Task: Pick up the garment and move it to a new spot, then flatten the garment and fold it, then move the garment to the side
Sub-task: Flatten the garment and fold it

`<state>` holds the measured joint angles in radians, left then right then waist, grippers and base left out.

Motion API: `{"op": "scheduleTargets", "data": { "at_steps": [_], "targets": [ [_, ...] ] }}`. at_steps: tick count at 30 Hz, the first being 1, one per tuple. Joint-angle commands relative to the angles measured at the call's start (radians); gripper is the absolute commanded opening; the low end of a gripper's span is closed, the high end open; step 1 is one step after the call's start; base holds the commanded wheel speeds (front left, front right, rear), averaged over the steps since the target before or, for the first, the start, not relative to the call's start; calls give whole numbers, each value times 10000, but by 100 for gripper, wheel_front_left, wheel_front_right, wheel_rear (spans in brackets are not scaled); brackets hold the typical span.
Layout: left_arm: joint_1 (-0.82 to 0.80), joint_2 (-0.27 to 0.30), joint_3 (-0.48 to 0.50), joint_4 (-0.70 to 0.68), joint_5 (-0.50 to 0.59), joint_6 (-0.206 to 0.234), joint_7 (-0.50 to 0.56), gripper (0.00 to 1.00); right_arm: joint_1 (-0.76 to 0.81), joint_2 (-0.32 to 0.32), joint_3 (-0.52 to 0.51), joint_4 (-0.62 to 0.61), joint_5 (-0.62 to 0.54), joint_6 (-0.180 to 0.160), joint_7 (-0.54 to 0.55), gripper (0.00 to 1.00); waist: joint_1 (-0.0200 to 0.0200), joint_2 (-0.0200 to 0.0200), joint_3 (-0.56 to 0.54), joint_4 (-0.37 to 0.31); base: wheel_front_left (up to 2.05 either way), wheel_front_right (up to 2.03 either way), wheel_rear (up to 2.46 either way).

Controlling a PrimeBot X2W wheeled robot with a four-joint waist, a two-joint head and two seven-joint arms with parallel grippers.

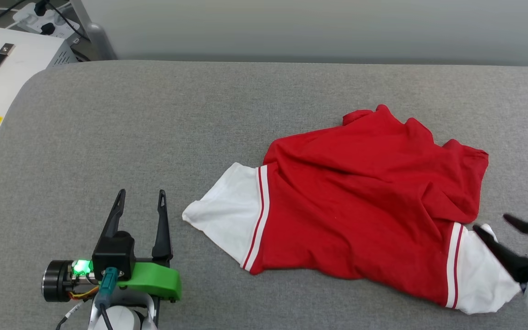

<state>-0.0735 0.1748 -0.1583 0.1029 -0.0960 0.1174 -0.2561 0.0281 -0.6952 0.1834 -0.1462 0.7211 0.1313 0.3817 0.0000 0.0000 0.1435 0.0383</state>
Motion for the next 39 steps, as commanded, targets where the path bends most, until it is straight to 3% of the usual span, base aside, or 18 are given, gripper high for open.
{"op": "scheduleTargets", "data": {
  "at_steps": [1,6,11,19,20,27,33,35,39],
  "targets": [
    [138,-67,39,-31,85,-63,-57,100,-181,16,-410,-384,-154,-6,-87,100,0,0,-4,12,0,0,0],
    [0,-162,65,-141,209,-133,-57,100,-1257,-111,-1484,-1286,-859,-6,259,100,0,0,245,134,0,0,0],
    [-246,-245,57,-209,331,-216,-57,100,-2663,-379,-1514,-588,-1171,-6,1009,100,0,0,593,352,0,0,0],
    [-627,-370,92,-402,492,-255,-57,100,-4369,-408,-330,2064,-896,-6,3393,100,0,0,1160,687,0,0,0],
    [-731,-432,103,-452,522,-260,-57,100,-4947,-154,107,3154,-926,-6,3765,100,0,0,1393,776,0,0,0],
    [-1077,-580,40,-458,590,-326,-57,100,-5682,672,742,5511,-1162,-6,3385,100,0,0,1937,1099,0,0,0],
    [-1137,-661,63,-426,619,-307,-57,100,-5446,1034,1465,6746,-870,-6,2949,100,0,0,2048,1196,0,0,0],
    [-1119,-667,90,-402,627,-302,-57,100,-5511,880,1695,6698,-786,-6,2556,0,0,0,2015,1176,0,0,0],
    [-1098,-660,171,-381,623,-309,-57,100,-6007,372,1822,6258,-554,-6,1390,0,0,0,1873,1125,0,0,0]
  ]
}}
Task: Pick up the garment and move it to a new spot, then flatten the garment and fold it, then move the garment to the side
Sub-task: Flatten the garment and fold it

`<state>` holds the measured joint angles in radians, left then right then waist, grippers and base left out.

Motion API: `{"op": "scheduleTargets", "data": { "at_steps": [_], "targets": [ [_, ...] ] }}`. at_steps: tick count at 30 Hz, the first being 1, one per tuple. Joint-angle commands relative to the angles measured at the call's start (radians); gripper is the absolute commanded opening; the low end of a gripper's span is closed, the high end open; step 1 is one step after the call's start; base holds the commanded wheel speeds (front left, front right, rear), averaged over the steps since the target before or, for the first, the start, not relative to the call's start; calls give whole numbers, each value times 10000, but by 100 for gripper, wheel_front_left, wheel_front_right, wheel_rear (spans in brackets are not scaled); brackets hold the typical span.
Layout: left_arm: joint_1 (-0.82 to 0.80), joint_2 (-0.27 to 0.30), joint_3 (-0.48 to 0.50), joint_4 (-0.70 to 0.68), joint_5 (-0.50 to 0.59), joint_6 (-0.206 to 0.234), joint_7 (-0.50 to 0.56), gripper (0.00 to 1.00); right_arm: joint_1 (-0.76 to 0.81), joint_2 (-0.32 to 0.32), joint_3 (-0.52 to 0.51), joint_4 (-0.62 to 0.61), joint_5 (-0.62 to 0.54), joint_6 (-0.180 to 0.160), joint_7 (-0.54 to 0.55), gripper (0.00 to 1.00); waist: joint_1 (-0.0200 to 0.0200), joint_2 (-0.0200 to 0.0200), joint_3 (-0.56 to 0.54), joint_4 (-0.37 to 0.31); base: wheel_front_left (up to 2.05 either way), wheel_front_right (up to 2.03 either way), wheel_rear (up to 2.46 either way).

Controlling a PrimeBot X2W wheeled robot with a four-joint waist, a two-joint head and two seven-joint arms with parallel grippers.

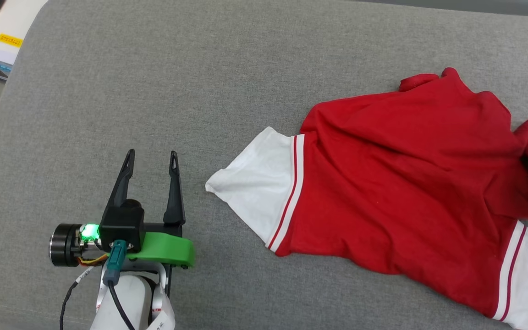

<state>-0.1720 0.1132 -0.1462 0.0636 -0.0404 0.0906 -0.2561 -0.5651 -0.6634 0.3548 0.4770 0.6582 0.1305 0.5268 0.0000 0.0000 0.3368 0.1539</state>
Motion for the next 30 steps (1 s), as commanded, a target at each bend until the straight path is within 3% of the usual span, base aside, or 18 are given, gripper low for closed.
{"op": "scheduleTargets", "data": {
  "at_steps": [1,6,11,20,30],
  "targets": [
    [-102,-46,60,12,69,-43,-57,100,-226,5,83,-129,177,2,-264,0,0,0,-88,-41,0,0,0],
    [-87,-76,64,-32,95,-60,-57,100,-1545,38,-6,-1164,595,2,-1042,0,0,0,-102,-51,0,0,0],
    [-251,-149,-19,-81,101,-120,-57,100,-3192,534,559,-1321,453,2,-1192,0,0,0,195,144,0,0,0],
    [-517,-313,-80,-55,55,-117,-57,100,-5198,2304,2462,427,255,2,-1554,0,0,0,856,553,0,0,0],
    [-738,-431,-124,72,34,-138,-57,100,-4857,2610,5099,3119,969,2,-365,0,0,0,1101,653,0,0,0]
  ]
}}
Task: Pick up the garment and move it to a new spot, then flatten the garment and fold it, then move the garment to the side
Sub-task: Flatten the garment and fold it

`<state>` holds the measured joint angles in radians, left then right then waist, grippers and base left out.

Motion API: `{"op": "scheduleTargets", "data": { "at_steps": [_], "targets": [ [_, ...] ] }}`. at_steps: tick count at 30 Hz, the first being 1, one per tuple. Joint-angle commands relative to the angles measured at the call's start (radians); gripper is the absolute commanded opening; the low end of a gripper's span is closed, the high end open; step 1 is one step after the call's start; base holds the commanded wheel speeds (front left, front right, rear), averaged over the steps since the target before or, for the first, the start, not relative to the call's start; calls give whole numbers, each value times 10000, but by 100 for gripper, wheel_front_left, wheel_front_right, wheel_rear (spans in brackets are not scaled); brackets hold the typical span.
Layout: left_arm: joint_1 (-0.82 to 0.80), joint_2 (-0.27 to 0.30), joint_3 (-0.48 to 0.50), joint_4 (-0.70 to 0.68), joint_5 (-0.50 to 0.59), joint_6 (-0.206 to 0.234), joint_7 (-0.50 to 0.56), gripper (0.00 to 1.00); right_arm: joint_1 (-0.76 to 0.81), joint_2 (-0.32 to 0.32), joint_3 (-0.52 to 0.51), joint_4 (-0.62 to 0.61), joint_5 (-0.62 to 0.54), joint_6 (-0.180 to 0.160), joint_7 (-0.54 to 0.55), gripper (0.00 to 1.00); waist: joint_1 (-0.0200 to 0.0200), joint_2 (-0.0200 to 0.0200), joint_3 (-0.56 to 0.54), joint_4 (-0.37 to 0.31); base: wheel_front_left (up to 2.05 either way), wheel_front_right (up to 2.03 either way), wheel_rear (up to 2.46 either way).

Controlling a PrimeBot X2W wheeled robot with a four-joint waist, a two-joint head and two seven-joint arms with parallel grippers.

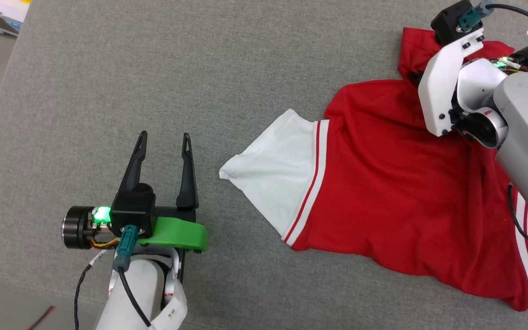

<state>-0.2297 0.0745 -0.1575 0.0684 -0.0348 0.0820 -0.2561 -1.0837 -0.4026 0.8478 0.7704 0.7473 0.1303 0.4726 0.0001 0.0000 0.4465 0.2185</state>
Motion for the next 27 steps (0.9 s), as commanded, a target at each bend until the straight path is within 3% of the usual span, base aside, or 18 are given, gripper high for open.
{"op": "scheduleTargets", "data": {
  "at_steps": [1,3,4,5,6,7,12,19,23,27],
  "targets": [
    [-186,-53,-15,50,-25,-64,-57,100,404,-8,310,390,187,4,198,0,-1,0,-7,10,0,0,0],
    [-208,-63,1,92,-29,-76,-57,100,452,-41,514,547,339,4,-32,0,-1,0,-70,-14,0,0,0],
    [-204,-63,16,117,-24,-85,-57,100,438,-82,606,543,350,4,-293,5,-1,0,-121,-35,0,0,0],
    [-193,-48,37,150,-11,-102,-57,100,416,-149,732,481,328,4,-708,80,-1,0,-203,-63,0,0,0],
    [-176,-28,53,174,0,-119,-57,100,407,-211,798,406,321,4,-1132,100,-1,0,-290,-87,0,0,0],
    [-8,125,166,239,30,-193,-57,100,541,-482,733,183,200,4,-3547,100,-1,0,-845,-287,0,0,0],
    [166,452,248,307,-49,-582,-57,100,1178,-749,287,-43,-159,4,-6345,100,-1,0,-1653,-586,0,0,0],
    [-535,1491,-83,1204,-359,-1810,304,100,2956,-1223,-735,-1460,-657,4,-7245,100,-1,0,-2502,-874,0,0,0],
    [-1349,2266,-645,1421,-1015,-2087,1591,100,4256,-1437,-1662,-2435,-1079,4,-7282,100,-1,0,-2810,-1080,0,0,0],
    [-2065,3237,-1971,1267,-2464,-2120,3522,100,5532,-1435,-2725,-3447,-1570,4,-6972,100,-1,0,-2993,-1312,0,0,0]
  ]
}}
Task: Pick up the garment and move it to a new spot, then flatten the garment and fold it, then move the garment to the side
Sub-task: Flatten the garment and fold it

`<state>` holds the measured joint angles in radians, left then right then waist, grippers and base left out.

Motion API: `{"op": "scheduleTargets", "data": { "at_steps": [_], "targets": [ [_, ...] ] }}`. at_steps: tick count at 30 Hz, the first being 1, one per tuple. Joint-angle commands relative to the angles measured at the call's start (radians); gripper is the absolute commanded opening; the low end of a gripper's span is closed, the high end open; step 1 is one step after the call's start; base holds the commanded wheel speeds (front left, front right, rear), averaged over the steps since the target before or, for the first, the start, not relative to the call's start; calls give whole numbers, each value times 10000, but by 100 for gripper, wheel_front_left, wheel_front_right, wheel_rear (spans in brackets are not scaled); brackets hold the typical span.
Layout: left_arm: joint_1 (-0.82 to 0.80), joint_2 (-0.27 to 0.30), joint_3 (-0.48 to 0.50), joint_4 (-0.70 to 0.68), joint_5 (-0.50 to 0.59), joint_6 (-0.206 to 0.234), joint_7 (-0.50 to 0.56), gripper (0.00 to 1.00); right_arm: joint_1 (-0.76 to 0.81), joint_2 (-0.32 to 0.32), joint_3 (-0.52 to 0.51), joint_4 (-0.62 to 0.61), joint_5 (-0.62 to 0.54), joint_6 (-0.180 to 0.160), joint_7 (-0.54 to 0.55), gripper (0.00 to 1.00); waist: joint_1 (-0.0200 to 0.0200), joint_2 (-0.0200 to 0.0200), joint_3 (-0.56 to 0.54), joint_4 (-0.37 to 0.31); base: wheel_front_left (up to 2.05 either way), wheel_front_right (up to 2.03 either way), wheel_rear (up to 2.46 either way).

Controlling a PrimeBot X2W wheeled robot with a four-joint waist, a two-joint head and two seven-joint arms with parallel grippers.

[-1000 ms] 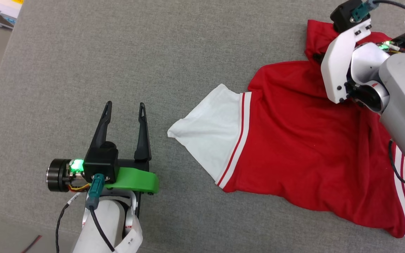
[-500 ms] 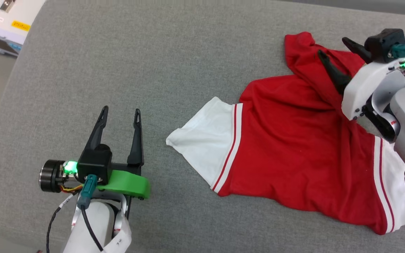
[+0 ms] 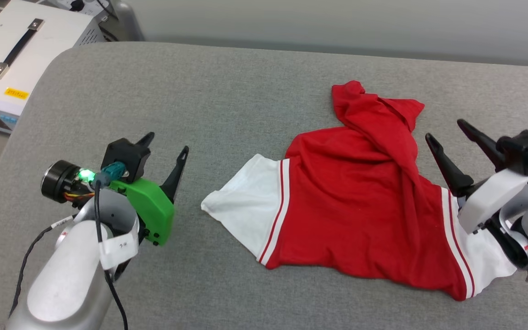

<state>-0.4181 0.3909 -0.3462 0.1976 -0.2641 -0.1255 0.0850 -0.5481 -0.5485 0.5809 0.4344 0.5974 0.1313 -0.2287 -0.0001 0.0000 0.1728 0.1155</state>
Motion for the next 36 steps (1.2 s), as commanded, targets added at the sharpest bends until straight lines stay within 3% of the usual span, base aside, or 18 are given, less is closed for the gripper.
{"op": "scheduleTargets", "data": {
  "at_steps": [1,7,13,22,35,36],
  "targets": [
    [-367,358,-478,-117,-684,-46,693,100,519,58,-360,-397,-198,-6,185,100,1,0,-283,-339,0,0,0],
    [-1307,1693,-2340,-579,-3044,-49,3596,100,2224,513,-1985,-2035,-994,-6,1107,100,1,0,-259,-671,0,0,0],
    [-2075,2286,-3689,-528,-4564,-50,5095,100,3109,1036,-2940,-3391,-1640,-6,1969,100,1,0,33,-1011,0,0,0],
    [-2852,2430,-5384,737,-5056,-51,5244,100,3273,1430,-3407,-4359,-2085,-6,2602,100,1,0,600,-1437,0,0,0],
    [-3433,2112,-6736,3044,-5588,-51,4686,100,3004,1574,-3320,-4369,-2204,-6,2701,100,1,0,1205,-1703,0,0,0],
    [-3444,2079,-6884,3148,-5723,-51,4650,30,2976,1558,-3328,-4354,-2200,-6,2699,100,1,0,1205,-1698,0,0,0]
  ]
}}
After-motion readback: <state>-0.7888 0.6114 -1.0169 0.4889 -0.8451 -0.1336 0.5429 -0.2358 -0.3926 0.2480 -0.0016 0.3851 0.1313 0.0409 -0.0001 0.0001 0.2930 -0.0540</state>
